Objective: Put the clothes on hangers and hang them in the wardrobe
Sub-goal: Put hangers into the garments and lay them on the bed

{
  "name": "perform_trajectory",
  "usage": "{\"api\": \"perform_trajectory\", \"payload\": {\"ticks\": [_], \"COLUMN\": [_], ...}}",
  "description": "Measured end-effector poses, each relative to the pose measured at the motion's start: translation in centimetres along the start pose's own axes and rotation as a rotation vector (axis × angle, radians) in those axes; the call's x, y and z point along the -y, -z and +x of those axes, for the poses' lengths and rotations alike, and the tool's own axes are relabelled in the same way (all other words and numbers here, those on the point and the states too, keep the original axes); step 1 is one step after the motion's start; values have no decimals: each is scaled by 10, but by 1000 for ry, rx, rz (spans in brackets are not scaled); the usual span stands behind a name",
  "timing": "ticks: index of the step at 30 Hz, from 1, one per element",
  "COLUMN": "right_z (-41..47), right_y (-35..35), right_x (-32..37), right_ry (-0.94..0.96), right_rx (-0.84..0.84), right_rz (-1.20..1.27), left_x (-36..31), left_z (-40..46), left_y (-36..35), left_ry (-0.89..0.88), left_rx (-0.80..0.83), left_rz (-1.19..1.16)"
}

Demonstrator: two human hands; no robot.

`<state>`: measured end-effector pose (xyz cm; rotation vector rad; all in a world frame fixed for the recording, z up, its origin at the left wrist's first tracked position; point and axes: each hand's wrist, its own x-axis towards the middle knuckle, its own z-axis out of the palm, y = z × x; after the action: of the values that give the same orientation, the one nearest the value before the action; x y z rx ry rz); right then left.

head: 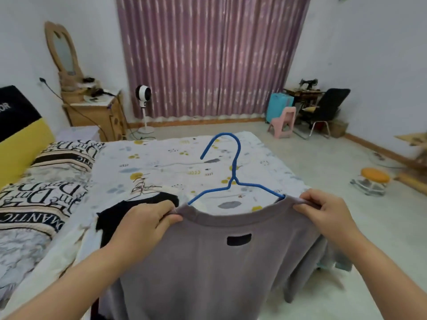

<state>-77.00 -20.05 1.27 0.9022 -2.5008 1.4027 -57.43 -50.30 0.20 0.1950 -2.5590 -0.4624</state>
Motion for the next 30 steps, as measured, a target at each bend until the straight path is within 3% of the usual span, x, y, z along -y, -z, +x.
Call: {"api": "perform_trajectory", "payload": {"ticks": [8,13,22,30], "right_z": [9,33,119,208], "right_y": [73,115,173,153], "right_x": [-67,-117,-227,-281], "right_ry": [-239,-294,-282,-283], "right_rx": [-169,-193,-75,61], "right_rz": [-102,-120,-123,-79], "left_x": [-59,-99,-162,-155], "left_z": [79,122,178,226], "left_y": [-87,-145,-242,-282], "left_ry": [-138,-160,-16,179], "left_rx": [148,134,120,131], "left_rz": [-167,-176,-184,-171]}}
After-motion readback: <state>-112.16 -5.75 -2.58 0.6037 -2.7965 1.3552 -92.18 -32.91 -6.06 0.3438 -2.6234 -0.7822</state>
